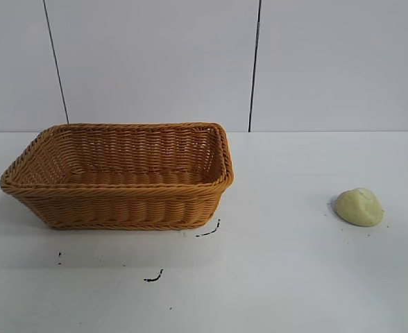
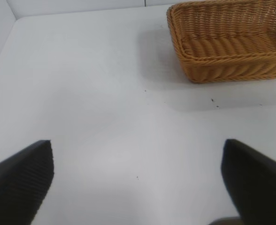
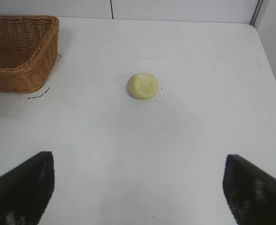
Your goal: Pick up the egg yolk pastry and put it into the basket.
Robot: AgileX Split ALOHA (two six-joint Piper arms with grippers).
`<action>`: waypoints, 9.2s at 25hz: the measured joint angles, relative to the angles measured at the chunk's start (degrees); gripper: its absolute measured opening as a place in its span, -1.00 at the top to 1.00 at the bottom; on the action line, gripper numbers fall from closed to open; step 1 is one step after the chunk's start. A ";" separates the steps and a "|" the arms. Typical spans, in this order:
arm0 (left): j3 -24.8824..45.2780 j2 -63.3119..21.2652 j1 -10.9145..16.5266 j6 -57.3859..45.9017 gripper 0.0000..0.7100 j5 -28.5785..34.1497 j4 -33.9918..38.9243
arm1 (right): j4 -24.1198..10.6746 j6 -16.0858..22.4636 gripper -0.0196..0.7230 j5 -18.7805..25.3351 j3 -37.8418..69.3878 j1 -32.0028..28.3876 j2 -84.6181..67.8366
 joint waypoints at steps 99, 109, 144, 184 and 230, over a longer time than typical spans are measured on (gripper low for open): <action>0.00 0.00 0.00 0.00 -0.96 0.00 0.00 | 2.36 -1.76 -0.33 -10.70 -55.45 0.00 126.14; 0.00 0.00 0.00 0.00 -0.96 0.00 0.00 | 0.83 -1.76 0.47 -10.64 -55.45 0.00 125.67; 0.00 0.00 0.00 0.00 -0.96 0.00 0.00 | 0.04 -1.76 0.52 9.45 -85.11 11.69 118.22; 0.00 0.00 0.00 0.00 -0.96 0.00 0.00 | 1.93 3.07 -0.82 1.12 -97.45 34.18 139.00; 0.00 0.00 0.00 0.00 -0.96 0.00 0.00 | 2.97 1.08 -0.82 10.58 -77.79 -1.96 114.32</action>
